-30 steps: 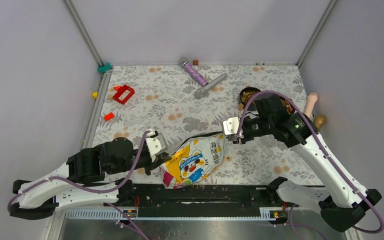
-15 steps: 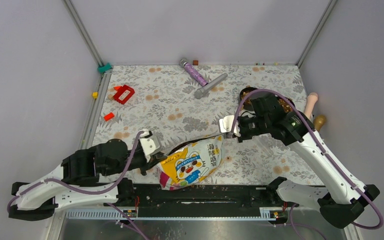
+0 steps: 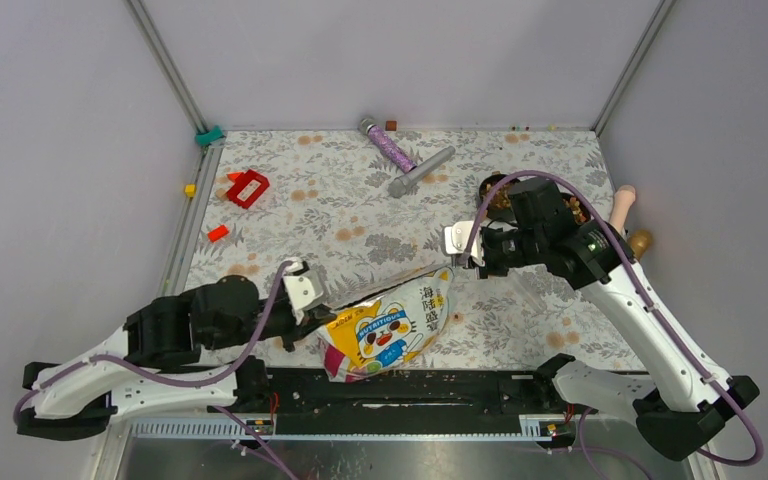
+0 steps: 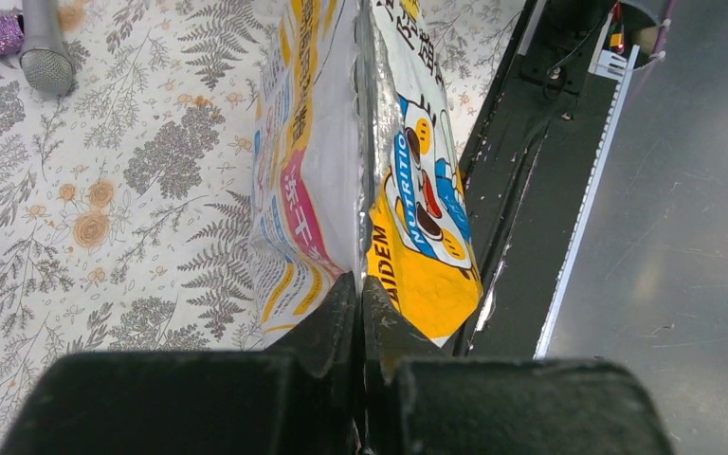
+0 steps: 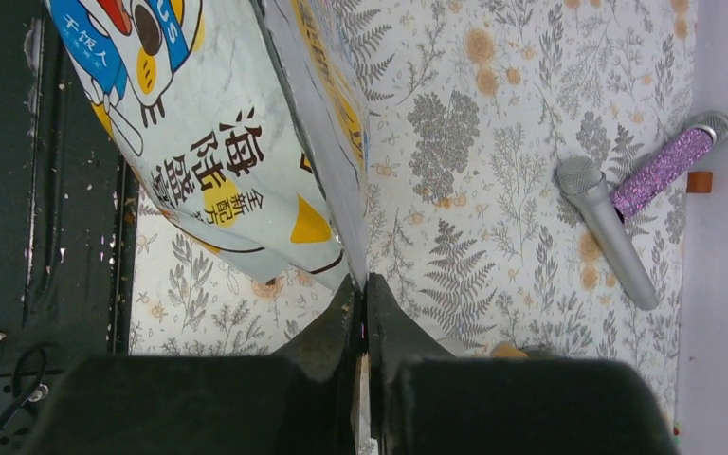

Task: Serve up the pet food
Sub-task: Close the pet food bag at the center of the board.

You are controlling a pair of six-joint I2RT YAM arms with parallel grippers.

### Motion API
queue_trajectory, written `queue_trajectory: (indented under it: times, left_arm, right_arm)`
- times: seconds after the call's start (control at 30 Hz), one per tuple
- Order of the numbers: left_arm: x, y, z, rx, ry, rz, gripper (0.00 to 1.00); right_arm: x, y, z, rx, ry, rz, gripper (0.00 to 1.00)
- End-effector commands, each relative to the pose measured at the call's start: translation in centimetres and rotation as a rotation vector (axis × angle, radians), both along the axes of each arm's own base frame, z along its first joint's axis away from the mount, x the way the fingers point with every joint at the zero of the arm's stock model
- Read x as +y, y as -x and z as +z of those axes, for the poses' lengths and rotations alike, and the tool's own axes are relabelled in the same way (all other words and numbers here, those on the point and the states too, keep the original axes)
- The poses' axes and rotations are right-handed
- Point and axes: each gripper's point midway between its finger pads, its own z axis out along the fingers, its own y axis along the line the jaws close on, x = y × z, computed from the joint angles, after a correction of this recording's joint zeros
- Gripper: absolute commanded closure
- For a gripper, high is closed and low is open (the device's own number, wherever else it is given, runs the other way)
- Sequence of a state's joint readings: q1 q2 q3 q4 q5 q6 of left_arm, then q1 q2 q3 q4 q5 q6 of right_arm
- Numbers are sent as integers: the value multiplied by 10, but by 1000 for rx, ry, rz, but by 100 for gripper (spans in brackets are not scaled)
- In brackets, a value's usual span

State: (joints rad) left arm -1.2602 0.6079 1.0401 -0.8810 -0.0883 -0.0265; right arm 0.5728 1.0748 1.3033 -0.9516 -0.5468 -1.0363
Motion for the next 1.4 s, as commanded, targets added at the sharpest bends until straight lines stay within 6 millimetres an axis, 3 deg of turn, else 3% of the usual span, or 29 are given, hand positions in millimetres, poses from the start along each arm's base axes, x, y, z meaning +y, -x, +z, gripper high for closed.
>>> queue_trajectory:
  times: [0.0,0.1,0.2,0.33,0.4,0.43,0.53,0.63,0.77,0.93,1.07,1.2,1.37]
  left_arm:
    - [46,30,11,18,73,-70,100]
    - [48,27,13,16,84,-45,99]
    - [37,22,15,19,46,-42,87]
    - [17,1,30,16,-13,44,35]
    - [5,-5,39,3,-42,43,17]
    - [-1,-9,44,-7,-55,45,3]
    - [-17,-27,53,-55,-110,84,1]
    - [-33,-42,55,-126,-189,68,1]
    - [-55,-47,42,-170,-289,19,1]
    - [-49,-73,26,-252,-352,153,1]
    - [-47,-68,23,-256,-326,123,1]
    - [-49,-58,2,-227,-385,48,1]
    - [-45,-49,-13,-179,-455,19,9]
  right_arm:
    - [-58,-44,-3,-114,193,-259,100]
    - [-49,-32,-1,-72,170,-194,100]
    - [-33,-9,6,-47,97,-68,100]
    - [-10,4,24,-54,-35,-10,100]
    - [2,-5,36,-75,-127,-53,100]
    - [7,-14,44,-93,-181,-92,100]
    - [17,-33,75,-110,-350,-219,100]
    - [19,-36,90,-110,-428,-261,100]
    - [19,-32,90,-118,-442,-250,100]
    - [22,-24,86,-105,-431,-202,100]
    - [20,-24,87,-112,-430,-210,100]
    - [17,-25,99,-118,-480,-250,100]
    - [9,-27,115,-130,-530,-327,100]
